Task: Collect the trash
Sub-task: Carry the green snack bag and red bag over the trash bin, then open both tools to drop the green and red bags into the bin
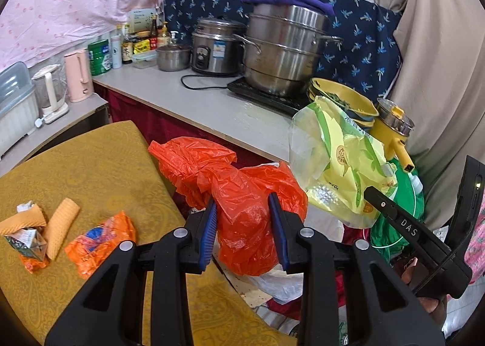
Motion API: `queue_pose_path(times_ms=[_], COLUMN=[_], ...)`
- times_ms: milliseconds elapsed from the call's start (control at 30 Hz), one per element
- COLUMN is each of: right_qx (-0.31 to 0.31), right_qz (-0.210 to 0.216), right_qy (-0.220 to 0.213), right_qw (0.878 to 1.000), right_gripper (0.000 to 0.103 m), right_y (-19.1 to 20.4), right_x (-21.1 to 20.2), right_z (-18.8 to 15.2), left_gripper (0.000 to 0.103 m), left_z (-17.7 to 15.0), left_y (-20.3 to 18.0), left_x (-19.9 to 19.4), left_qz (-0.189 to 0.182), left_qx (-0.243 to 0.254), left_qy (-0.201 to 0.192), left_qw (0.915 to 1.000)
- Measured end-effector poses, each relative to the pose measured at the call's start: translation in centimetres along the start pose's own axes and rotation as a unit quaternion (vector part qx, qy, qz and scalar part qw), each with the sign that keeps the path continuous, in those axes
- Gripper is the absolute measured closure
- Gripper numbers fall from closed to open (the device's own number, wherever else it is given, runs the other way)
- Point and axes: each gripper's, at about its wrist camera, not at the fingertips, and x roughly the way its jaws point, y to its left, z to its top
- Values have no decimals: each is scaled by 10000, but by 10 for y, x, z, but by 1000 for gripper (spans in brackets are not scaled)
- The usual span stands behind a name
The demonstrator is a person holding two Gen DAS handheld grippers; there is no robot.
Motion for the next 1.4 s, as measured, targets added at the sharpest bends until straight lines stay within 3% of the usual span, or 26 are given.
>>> queue_pose_path(times_ms=[633,967,1067,1400], right_qx=[386,376,314,218], right_qz=[-298,-232,-182,-41], right_qy=[167,310,367,387], right_qw=[9987,9985,9987,9990], right_gripper=[85,84,80,72], right_y=[-58,-57,-48,-25], right_x=[19,36,42,48], right_z=[-9,-12,-15,-18], left_gripper=[69,43,37,33], left_z=[-22,-22,-23,-21], left_y=[-41,-26,-17,5], left_x=[74,81,77,65], left_qz=[-339,-2,92,248], left_qx=[95,-72,-166,-279], left_qy=[701,622,600,483], left_qw=[9969,9980,9980,9981])
